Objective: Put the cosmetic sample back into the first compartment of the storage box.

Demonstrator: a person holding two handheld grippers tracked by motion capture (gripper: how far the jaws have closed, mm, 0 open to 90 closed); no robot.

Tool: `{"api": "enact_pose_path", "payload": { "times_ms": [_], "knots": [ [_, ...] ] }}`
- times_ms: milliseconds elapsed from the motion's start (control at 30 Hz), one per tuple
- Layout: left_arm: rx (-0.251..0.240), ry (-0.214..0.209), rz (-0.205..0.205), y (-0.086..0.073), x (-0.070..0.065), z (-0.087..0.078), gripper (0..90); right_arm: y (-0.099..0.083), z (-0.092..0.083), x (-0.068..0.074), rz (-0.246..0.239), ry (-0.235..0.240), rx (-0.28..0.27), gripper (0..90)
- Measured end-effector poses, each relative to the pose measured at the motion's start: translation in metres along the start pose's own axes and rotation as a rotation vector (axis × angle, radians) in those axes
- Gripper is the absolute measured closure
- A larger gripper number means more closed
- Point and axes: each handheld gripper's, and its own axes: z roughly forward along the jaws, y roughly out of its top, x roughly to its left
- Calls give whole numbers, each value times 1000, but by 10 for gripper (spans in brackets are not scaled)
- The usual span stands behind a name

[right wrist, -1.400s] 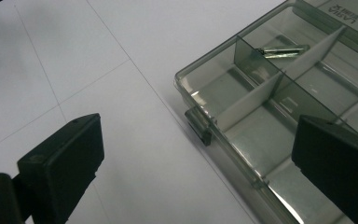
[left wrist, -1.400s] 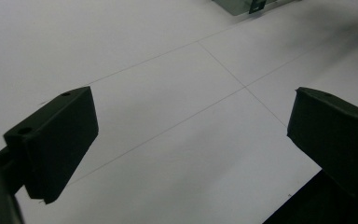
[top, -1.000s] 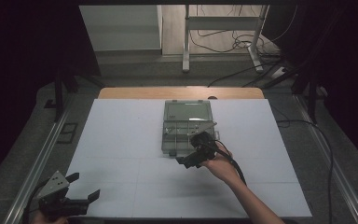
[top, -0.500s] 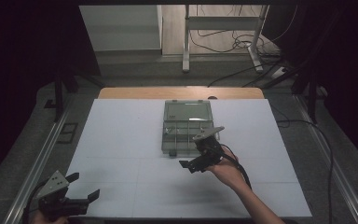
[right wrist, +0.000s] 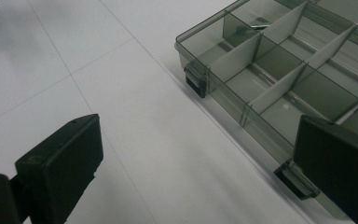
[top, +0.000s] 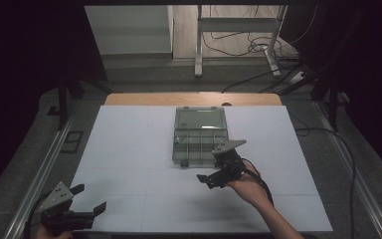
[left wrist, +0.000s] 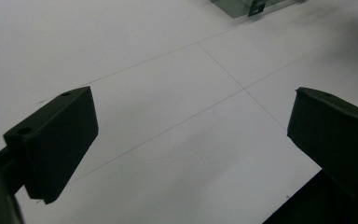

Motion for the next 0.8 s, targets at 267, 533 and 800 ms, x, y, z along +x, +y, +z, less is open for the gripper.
{"api": "enact_pose_path", "payload": {
  "times_ms": [267,533,800],
  "knots": [
    [1,0,-1,0,0,0,22,-10,-8,-1,13,-9,-9,16],
    [2,2,-1,0,0,0,22,-19,-17,-2,24,-29,-17,16],
    [3,3,0,0,0,1,22,-29,-29,-1,21,-45,-21,15]
  ]
}}
